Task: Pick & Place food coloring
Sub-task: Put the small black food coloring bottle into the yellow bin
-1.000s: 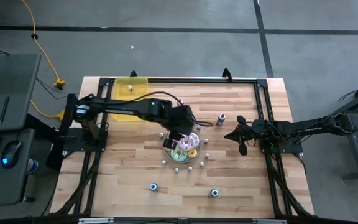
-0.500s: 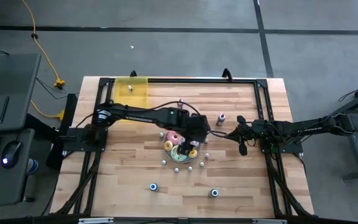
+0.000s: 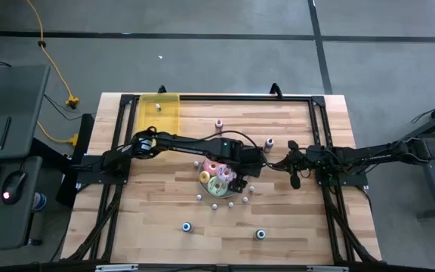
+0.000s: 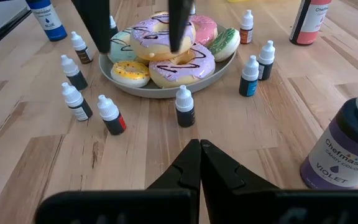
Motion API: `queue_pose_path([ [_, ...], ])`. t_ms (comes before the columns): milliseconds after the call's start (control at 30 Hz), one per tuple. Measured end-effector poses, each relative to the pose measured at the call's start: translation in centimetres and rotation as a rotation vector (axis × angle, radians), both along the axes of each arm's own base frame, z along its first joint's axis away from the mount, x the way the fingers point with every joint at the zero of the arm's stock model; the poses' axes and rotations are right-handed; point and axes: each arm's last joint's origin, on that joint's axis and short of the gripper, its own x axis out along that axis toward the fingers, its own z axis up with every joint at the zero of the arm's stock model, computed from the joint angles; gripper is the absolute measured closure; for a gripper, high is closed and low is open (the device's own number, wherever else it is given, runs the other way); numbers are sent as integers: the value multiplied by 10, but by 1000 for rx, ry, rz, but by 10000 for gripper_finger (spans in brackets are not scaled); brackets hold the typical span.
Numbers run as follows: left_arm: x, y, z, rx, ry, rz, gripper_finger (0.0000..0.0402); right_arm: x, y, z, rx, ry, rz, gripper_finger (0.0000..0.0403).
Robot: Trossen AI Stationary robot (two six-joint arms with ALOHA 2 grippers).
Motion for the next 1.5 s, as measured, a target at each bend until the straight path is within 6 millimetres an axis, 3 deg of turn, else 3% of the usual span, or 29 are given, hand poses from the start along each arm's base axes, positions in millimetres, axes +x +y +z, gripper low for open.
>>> queue_pose_path([
  [200, 10, 14, -18, -12, -15, 118, 87, 0, 0, 0, 0, 1, 0, 402],
  [500, 12, 30, -16, -40, -34, 170, 87, 0, 0, 0, 0, 1, 0, 402],
  [867, 15, 29, -38, -58, 22, 145, 87, 0, 0, 0, 0, 1, 0, 402],
  [1100, 16, 29, -37, -41, 12, 125, 88, 0, 0, 0, 0, 0, 0, 402],
  [1500, 16, 28, -37, -73, 12, 107, 174, 0, 0, 0, 0, 0, 0, 402],
])
